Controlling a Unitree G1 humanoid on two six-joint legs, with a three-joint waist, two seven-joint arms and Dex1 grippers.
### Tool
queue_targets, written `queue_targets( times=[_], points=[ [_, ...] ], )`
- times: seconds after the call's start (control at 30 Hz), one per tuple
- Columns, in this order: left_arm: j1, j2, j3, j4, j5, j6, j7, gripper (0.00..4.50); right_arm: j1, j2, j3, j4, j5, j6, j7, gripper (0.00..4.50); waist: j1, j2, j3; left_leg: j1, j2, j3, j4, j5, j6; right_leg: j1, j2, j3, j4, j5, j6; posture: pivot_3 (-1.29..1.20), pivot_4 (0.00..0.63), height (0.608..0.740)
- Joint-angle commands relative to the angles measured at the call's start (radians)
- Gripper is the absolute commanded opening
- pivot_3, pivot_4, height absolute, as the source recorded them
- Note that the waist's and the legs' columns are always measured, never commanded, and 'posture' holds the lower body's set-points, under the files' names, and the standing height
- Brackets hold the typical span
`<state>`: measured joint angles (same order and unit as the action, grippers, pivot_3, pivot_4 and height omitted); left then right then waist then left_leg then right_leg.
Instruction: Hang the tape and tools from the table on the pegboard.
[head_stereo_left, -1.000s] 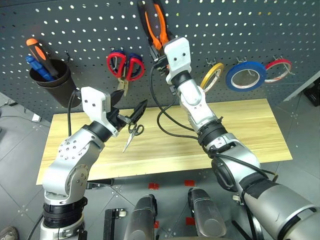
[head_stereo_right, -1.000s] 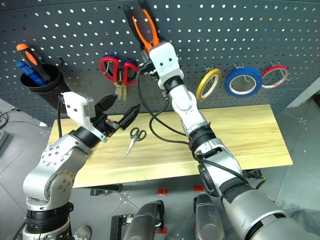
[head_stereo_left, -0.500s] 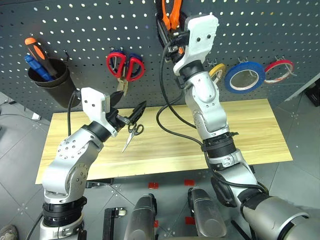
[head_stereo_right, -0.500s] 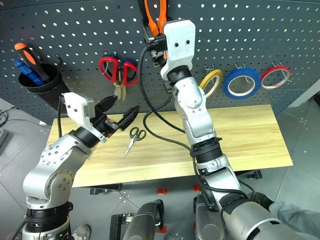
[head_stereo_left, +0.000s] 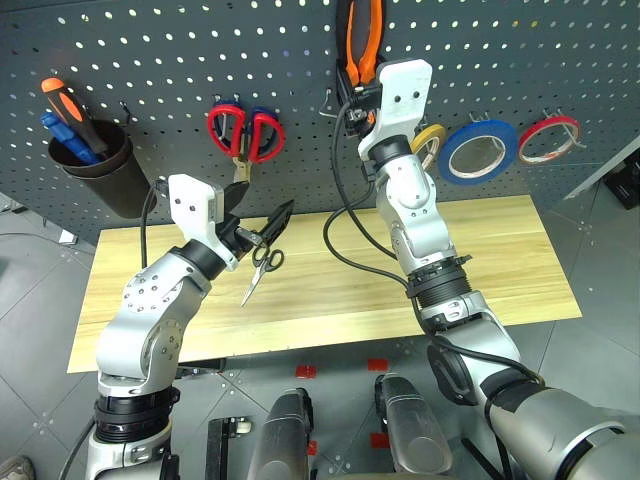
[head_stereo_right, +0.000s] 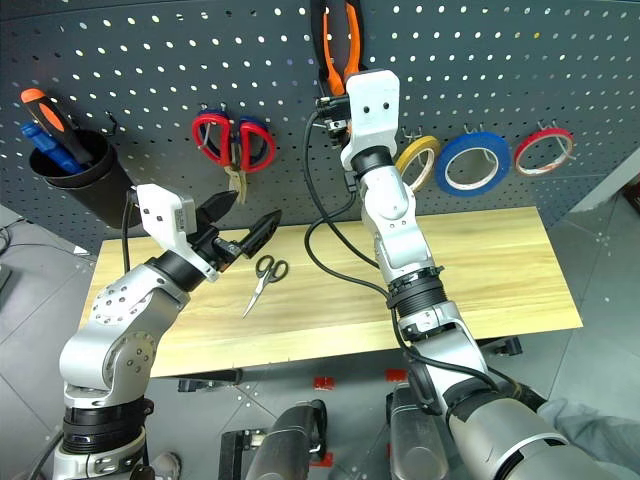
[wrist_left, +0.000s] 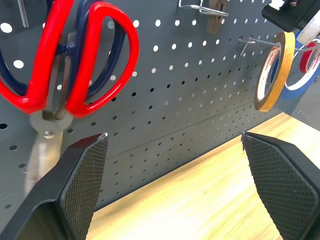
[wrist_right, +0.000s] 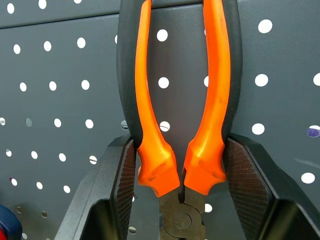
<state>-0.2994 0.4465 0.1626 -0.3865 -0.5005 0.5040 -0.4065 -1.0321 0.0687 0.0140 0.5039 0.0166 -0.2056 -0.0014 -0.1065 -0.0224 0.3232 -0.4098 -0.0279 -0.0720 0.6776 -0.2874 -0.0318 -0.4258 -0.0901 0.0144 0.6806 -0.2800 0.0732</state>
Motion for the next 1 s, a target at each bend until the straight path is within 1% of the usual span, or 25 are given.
queue_targets(
  times=[0.03,0.17,0.33,0.47,0.67,0.83,1.0],
  points=[
    [-0.005,0.001,0.009,-0.016,0.007,-0.027,-0.009,4.5,-0.057,-0.027,0.002,-0.142,-0.048,-0.022,-0.029,2.3,0.0,0.0,0.001,0.0,0.0,0.0,0.0,0.0,0.0,0.0,0.0,0.0,0.0,0.0,0.0,-0.09,0.348,0.74],
    [-0.002,0.0,0.006,-0.011,0.012,-0.035,-0.01,4.5,-0.045,-0.037,0.052,-0.249,-0.126,-0.007,-0.039,2.3,0.0,0.0,0.004,-0.001,0.0,0.0,-0.001,0.0,0.0,-0.001,0.0,0.0,-0.001,0.0,0.0,-0.1,0.348,0.74],
    [-0.012,-0.007,-0.002,-0.002,0.02,-0.039,-0.013,4.5,-0.013,0.016,0.061,-0.282,-0.096,0.06,-0.027,2.3,-0.009,0.0,0.004,-0.002,0.002,0.002,-0.001,0.0,0.0,-0.004,0.001,0.001,0.0,0.0,0.0,-0.11,0.352,0.74],
    [-0.02,-0.007,-0.003,0.012,0.029,-0.045,-0.019,4.5,-0.014,0.039,0.059,-0.257,-0.091,0.071,-0.02,2.3,-0.007,0.0,0.005,-0.003,0.003,0.001,-0.001,0.0,0.0,-0.005,0.001,0.0,0.0,0.0,0.0,-0.11,0.352,0.74],
    [-0.032,-0.007,0.003,0.029,0.036,-0.045,-0.024,4.5,-0.037,0.062,0.058,-0.186,-0.083,0.065,-0.02,2.3,-0.007,0.0,0.005,-0.009,0.002,0.002,-0.001,0.0,-0.001,-0.011,0.001,0.0,0.0,0.0,0.0,-0.11,0.352,0.74],
    [-0.035,-0.009,-0.001,0.037,0.042,-0.045,-0.026,4.5,-0.026,0.063,0.068,-0.12,-0.1,0.024,-0.024,2.3,-0.008,0.0,0.005,-0.009,0.003,0.003,-0.001,0.0,-0.001,-0.012,0.001,0.001,0.0,0.0,-0.001,-0.11,0.352,0.74],
    [-0.036,-0.012,-0.003,0.04,0.044,-0.047,-0.028,4.5,-0.006,0.061,0.066,-0.1,-0.1,0.02,-0.019,2.3,-0.008,0.0,0.005,-0.009,0.003,0.003,-0.001,0.0,-0.001,-0.012,0.001,0.001,0.0,0.001,-0.001,-0.11,0.352,0.74]
  ],
)
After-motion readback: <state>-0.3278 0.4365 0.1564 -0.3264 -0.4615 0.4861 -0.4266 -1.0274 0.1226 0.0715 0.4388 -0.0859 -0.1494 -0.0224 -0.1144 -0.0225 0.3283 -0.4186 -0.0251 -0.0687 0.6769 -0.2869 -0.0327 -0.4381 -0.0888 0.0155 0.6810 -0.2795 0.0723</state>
